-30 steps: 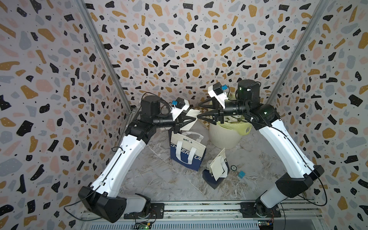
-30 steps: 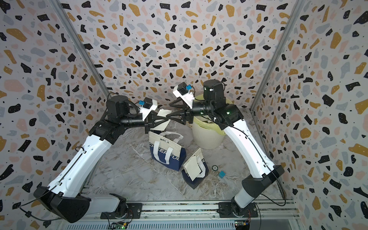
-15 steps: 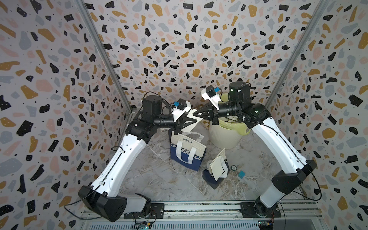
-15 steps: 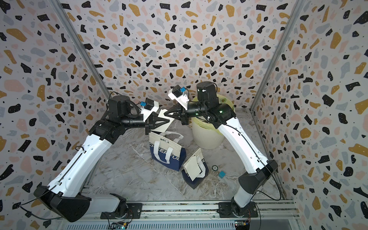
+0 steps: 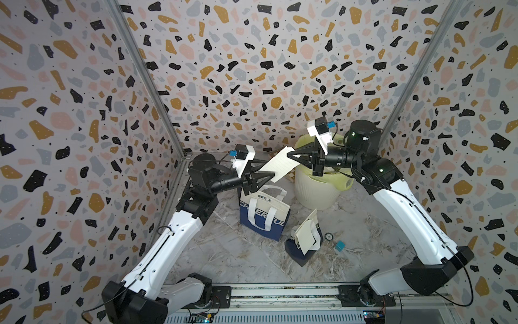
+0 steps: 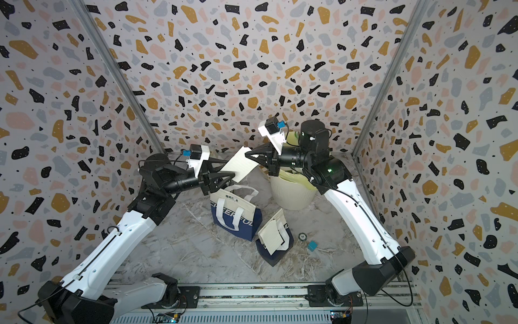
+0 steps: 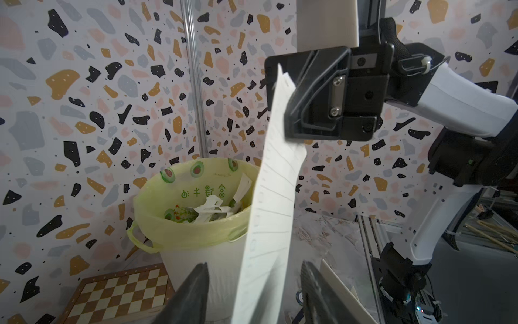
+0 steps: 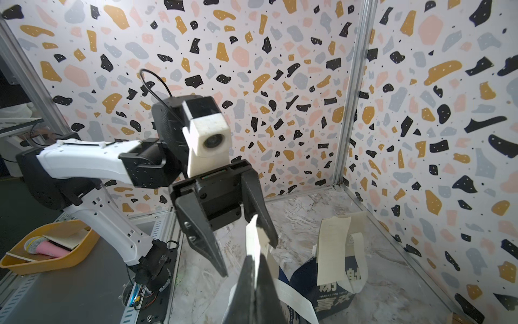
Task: Shred takeout receipts and throw away
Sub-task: Shred the takeout receipt.
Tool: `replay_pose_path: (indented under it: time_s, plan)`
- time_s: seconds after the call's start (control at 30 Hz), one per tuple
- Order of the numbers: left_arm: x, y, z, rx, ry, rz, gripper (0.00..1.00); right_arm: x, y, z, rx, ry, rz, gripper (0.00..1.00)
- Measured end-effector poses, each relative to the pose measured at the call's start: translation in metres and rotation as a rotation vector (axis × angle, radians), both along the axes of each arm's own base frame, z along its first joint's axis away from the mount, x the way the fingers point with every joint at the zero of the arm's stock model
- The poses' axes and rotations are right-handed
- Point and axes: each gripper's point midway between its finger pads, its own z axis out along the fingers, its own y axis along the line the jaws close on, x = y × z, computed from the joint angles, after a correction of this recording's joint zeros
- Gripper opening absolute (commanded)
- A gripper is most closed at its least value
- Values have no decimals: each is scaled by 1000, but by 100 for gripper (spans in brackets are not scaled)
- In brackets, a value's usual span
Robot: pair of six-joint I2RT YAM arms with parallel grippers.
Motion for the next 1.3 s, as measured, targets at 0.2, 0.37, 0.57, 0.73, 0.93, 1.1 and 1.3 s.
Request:
replay_pose_path:
  time_s: [0.2, 0.37, 0.57, 0.73, 0.93, 1.1, 1.3]
  plan:
    - [5, -3, 15, -99, 42, -31, 47, -5, 0, 4, 27, 10, 20, 0]
    - [-1, -4, 21, -117, 53, -68, 30, -5, 2, 4, 34, 21, 26, 0]
    - [-6, -7, 17, -107, 72, -111, 7, -7, 5, 6, 42, 21, 35, 0]
    - [-5, -9, 20, -107, 74, -123, 0, -7, 6, 4, 39, 23, 36, 0]
    - [-3, -8, 23, -94, 60, -102, 0, 5, 5, -14, -6, 33, -28, 60]
    - [4, -6, 12, 37, 38, -6, 0, 33, -10, -35, -101, -13, -246, 76]
    - [-3, -3, -12, 268, 0, 49, 0, 22, -32, -32, -196, -237, -364, 75]
